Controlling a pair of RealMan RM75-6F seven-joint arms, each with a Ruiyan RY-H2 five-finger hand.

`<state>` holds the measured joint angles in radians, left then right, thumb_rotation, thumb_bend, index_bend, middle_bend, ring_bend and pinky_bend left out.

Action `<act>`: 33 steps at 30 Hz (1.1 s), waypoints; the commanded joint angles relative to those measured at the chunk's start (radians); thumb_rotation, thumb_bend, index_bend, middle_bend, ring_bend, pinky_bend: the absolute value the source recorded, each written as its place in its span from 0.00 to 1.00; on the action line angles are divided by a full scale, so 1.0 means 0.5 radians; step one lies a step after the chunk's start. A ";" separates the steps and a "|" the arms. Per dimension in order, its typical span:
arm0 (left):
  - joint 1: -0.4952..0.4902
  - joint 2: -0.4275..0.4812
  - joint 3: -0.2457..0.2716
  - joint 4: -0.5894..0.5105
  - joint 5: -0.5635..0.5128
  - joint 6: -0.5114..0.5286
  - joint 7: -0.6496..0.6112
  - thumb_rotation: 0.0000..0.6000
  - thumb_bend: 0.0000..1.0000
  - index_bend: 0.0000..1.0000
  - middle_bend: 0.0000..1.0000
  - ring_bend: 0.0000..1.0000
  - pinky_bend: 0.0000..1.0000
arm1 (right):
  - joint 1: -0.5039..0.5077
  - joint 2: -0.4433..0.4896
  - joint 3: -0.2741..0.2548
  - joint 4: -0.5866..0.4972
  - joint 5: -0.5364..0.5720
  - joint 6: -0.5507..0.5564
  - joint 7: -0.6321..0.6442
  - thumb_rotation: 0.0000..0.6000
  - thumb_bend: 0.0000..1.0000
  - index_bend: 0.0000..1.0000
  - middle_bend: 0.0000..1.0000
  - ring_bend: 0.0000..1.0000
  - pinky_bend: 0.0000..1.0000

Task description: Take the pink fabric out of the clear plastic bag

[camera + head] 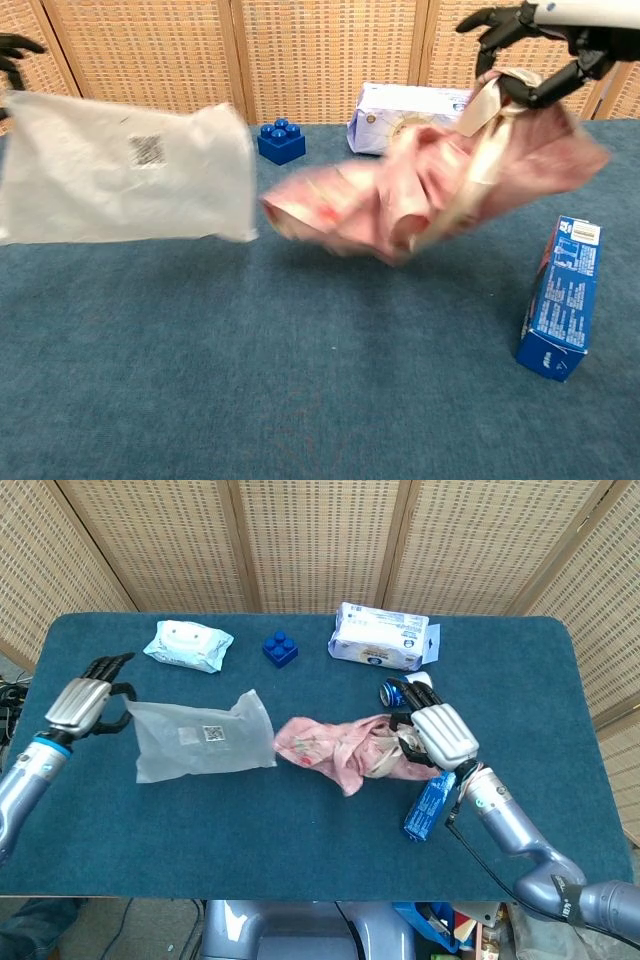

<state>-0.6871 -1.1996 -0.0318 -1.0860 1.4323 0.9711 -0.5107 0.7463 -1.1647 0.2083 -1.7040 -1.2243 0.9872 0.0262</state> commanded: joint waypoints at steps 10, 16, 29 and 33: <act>0.223 -0.028 0.115 0.530 0.026 -0.007 -0.449 1.00 0.66 0.69 0.00 0.00 0.00 | -0.089 -0.077 -0.059 0.229 -0.019 -0.015 0.103 1.00 0.75 0.86 0.00 0.00 0.00; 0.230 -0.014 0.170 0.566 0.097 -0.064 -0.513 1.00 0.09 0.00 0.00 0.00 0.00 | -0.127 -0.052 -0.064 0.225 -0.038 0.034 0.062 1.00 0.00 0.05 0.00 0.00 0.00; 0.542 0.366 -0.007 -0.210 -0.158 0.410 -0.052 1.00 0.02 0.00 0.00 0.00 0.00 | -0.576 0.162 -0.200 0.124 -0.392 0.756 -0.076 1.00 0.00 0.00 0.00 0.00 0.00; 0.726 0.444 -0.029 -0.615 -0.247 0.689 0.297 1.00 0.02 0.00 0.00 0.00 0.00 | -0.754 0.139 -0.274 0.249 -0.469 0.967 -0.082 1.00 0.00 0.00 0.00 0.00 0.00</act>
<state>-0.4106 -1.0288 -0.0236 -1.2391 1.3612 1.1956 -0.4970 0.4286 -1.0954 0.1029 -1.6197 -1.4240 1.4093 -0.0191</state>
